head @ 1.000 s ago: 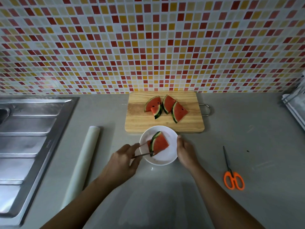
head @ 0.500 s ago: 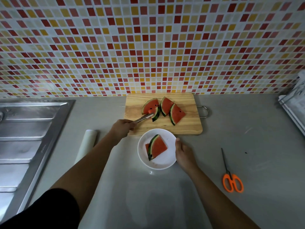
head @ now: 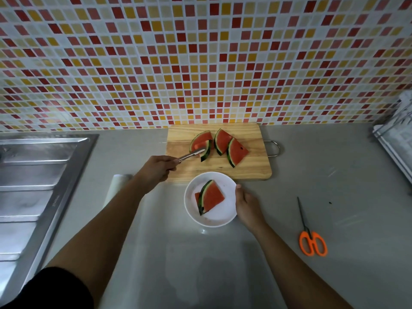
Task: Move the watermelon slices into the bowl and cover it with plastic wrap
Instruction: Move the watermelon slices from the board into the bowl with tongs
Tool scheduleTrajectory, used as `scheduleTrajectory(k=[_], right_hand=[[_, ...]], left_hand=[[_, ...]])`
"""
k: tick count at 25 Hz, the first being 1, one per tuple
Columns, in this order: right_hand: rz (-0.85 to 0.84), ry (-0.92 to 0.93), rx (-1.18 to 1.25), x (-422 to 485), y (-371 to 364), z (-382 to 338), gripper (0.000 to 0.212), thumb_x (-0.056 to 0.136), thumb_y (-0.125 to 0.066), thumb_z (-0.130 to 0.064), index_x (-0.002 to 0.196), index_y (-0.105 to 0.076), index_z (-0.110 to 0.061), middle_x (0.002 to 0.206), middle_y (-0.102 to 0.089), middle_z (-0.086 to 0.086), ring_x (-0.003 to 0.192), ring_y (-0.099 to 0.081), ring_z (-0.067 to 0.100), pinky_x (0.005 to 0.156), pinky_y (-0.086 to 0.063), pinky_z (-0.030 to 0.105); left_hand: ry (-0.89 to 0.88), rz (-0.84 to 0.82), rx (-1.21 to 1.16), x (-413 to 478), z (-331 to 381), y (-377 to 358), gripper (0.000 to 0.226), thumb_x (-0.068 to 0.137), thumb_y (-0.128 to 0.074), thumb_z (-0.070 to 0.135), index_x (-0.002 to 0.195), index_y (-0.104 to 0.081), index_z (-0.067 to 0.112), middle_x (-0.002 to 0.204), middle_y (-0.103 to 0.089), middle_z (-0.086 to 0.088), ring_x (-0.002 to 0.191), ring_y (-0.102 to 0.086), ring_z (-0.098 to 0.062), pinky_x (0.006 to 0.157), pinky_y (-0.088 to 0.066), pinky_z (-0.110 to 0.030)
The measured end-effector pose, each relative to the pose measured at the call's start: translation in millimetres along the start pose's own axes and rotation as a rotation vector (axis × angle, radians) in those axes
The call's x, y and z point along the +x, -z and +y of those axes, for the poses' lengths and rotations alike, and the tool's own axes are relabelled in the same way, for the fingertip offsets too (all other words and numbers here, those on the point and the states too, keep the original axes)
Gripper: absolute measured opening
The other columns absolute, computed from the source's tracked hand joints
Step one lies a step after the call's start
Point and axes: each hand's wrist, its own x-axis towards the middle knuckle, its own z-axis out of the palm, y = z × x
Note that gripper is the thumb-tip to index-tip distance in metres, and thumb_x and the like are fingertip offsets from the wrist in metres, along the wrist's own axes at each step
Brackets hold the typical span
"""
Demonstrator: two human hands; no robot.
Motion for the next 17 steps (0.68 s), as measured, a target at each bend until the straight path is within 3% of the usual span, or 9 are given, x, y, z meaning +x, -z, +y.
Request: scheduleTrajectory(k=[3, 6, 8, 11, 14, 17], right_hand=[[-0.003, 0.007, -0.01, 0, 1, 1, 0.055, 0.098, -0.027, -0.042, 0.07, -0.058, -0.006, 0.063, -0.057, 0.004, 0.061, -0.054, 0.017, 0.055, -0.035, 0.029], [0.003, 0.017, -0.016, 0, 2, 0, 0.052, 0.099, -0.027, -0.04, 0.062, -0.052, -0.014, 0.06, -0.054, 0.001, 0.062, -0.053, 0.017, 0.053, -0.034, 0.026], [0.009, 0.02, -0.018, 0, 1, -1, 0.051, 0.099, -0.027, -0.039, 0.059, -0.049, -0.017, 0.058, -0.052, 0.0, 0.063, -0.053, 0.019, 0.053, -0.034, 0.026], [0.027, 0.021, -0.022, 0, -2, 0, 0.051, 0.1, -0.027, -0.038, 0.064, -0.053, -0.012, 0.061, -0.053, 0.001, 0.067, -0.053, 0.021, 0.061, -0.033, 0.028], [0.044, 0.017, -0.015, -1, -4, 1, 0.051, 0.099, -0.028, -0.038, 0.068, -0.056, -0.009, 0.063, -0.055, 0.001, 0.068, -0.055, 0.022, 0.063, -0.033, 0.028], [0.043, 0.022, 0.001, 0, -4, 1, 0.049, 0.099, -0.028, -0.038, 0.066, -0.054, -0.013, 0.068, -0.058, 0.005, 0.072, -0.056, 0.024, 0.064, -0.034, 0.028]], left_hand=[[-0.108, -0.032, 0.136, -33, 1, 18, 0.016, 0.092, -0.057, 0.017, 0.1, -0.07, 0.013, 0.068, -0.058, -0.001, 0.054, -0.04, -0.013, 0.049, -0.033, -0.022], [-0.253, 0.04, 0.462, -72, -4, 23, 0.013, 0.089, -0.061, 0.025, 0.09, -0.07, 0.032, 0.067, -0.065, 0.011, 0.059, -0.055, -0.006, 0.055, -0.039, -0.013], [-0.453, 0.153, 0.682, -95, -15, 12, 0.01, 0.086, -0.065, 0.021, 0.09, -0.073, 0.026, 0.064, -0.065, 0.009, 0.058, -0.056, -0.008, 0.057, -0.037, -0.016], [-0.697, 0.347, 0.879, -123, -37, -22, 0.008, 0.078, -0.07, 0.01, 0.086, -0.073, 0.009, 0.062, -0.067, -0.01, 0.053, -0.061, -0.03, 0.051, -0.047, -0.028], [-0.662, 0.414, 1.065, -135, -50, -54, 0.022, 0.063, -0.08, -0.001, 0.08, -0.068, 0.001, 0.056, -0.059, -0.014, 0.041, -0.056, -0.034, 0.036, -0.042, -0.03], [-0.599, 0.407, 1.18, -138, -58, -72, 0.033, 0.058, -0.081, -0.005, 0.089, -0.067, -0.002, 0.058, -0.057, -0.014, 0.04, -0.055, -0.029, 0.035, -0.041, -0.029]])
